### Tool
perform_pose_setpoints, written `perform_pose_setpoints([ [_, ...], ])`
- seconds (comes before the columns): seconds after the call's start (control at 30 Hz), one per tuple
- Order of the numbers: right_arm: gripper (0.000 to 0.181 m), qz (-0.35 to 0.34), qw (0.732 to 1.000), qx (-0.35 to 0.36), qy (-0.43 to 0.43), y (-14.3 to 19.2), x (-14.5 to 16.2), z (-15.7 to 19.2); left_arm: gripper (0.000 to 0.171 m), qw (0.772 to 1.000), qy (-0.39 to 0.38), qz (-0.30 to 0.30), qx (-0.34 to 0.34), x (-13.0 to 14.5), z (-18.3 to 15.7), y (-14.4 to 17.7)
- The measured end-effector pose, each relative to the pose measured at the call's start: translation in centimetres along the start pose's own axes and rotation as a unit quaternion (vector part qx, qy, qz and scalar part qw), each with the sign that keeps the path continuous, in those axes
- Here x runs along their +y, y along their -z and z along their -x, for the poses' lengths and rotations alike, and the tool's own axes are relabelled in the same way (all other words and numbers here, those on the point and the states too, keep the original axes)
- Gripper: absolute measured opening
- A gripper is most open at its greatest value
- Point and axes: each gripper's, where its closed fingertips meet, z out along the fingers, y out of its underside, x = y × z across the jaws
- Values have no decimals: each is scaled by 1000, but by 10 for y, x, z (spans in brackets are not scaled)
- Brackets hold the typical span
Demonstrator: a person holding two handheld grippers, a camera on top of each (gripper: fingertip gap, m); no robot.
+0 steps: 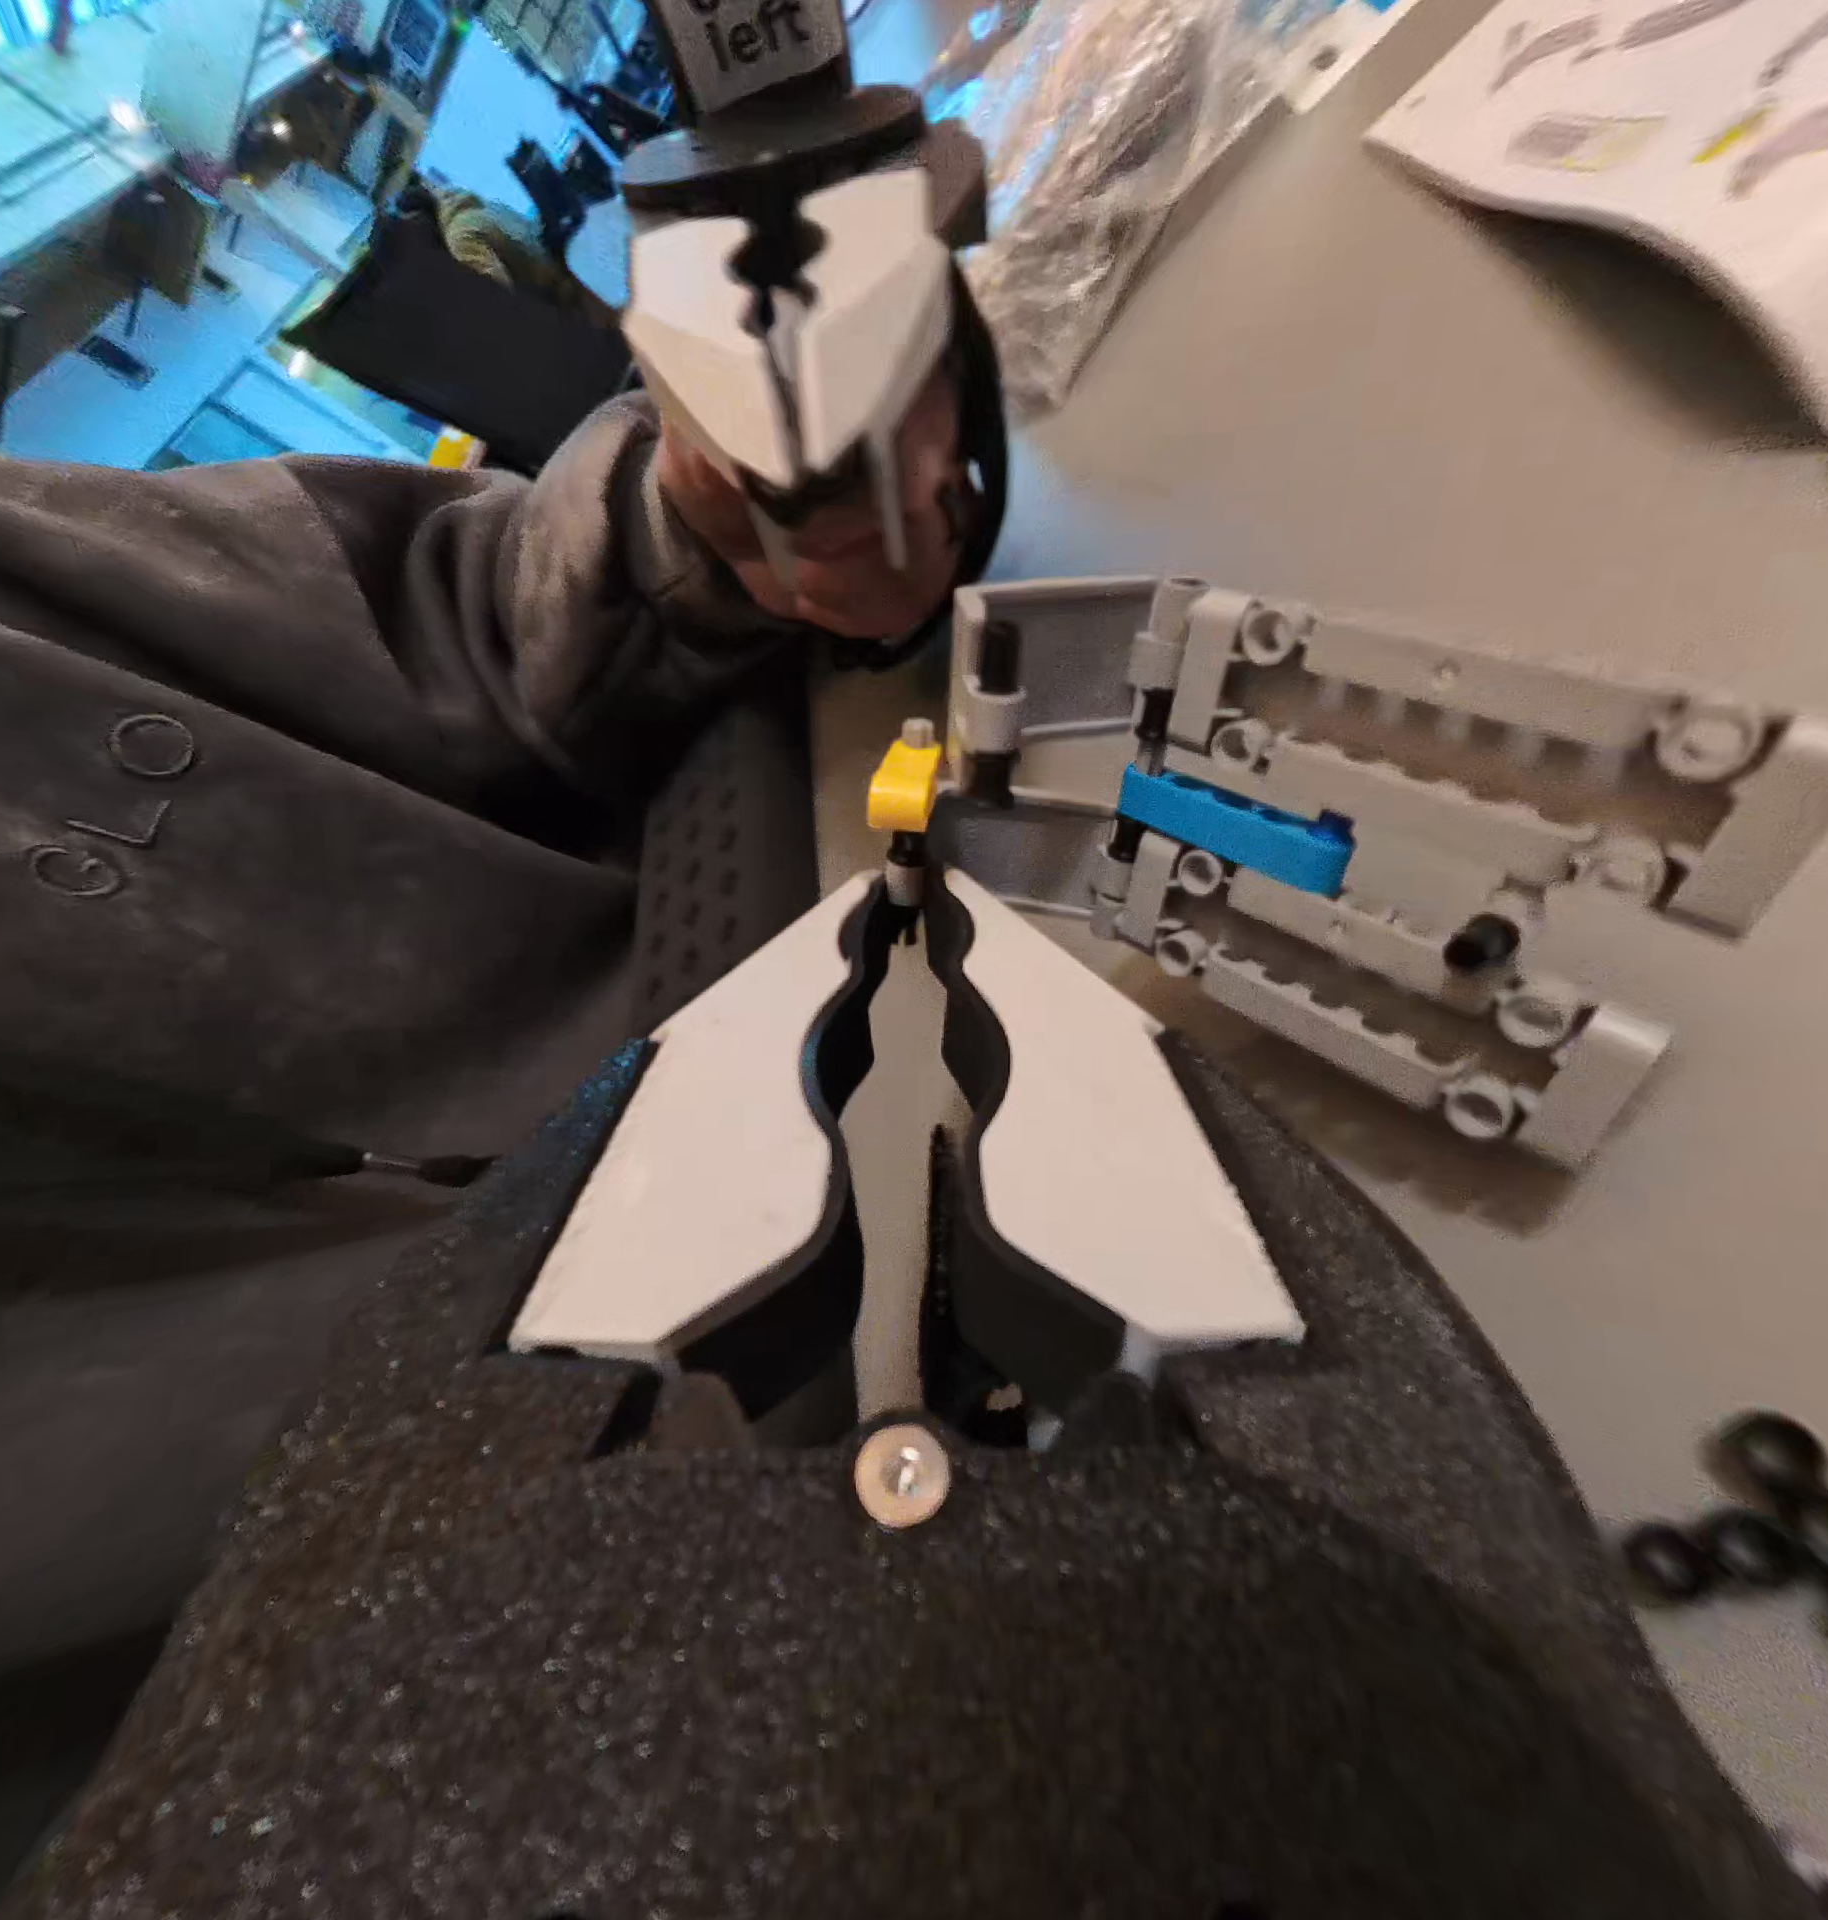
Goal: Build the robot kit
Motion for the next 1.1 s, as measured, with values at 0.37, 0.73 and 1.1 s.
perform_pose_setpoints([
  [0.37, 5, 8, 998, 23, 57, -14, -2, 3, 54, 998, -1, 30, -47, 6, 19, -1],
  [0.73, 6, 62, 990, -113, 66, -23, 18, 47, 25, 978, -127, 154, 56, 44, -28, 0],
  [1.1, 13, -103, 984, -133, 68, 6, -37, 59, 0, 989, -126, 47, 67, 9, -47, 9],
])
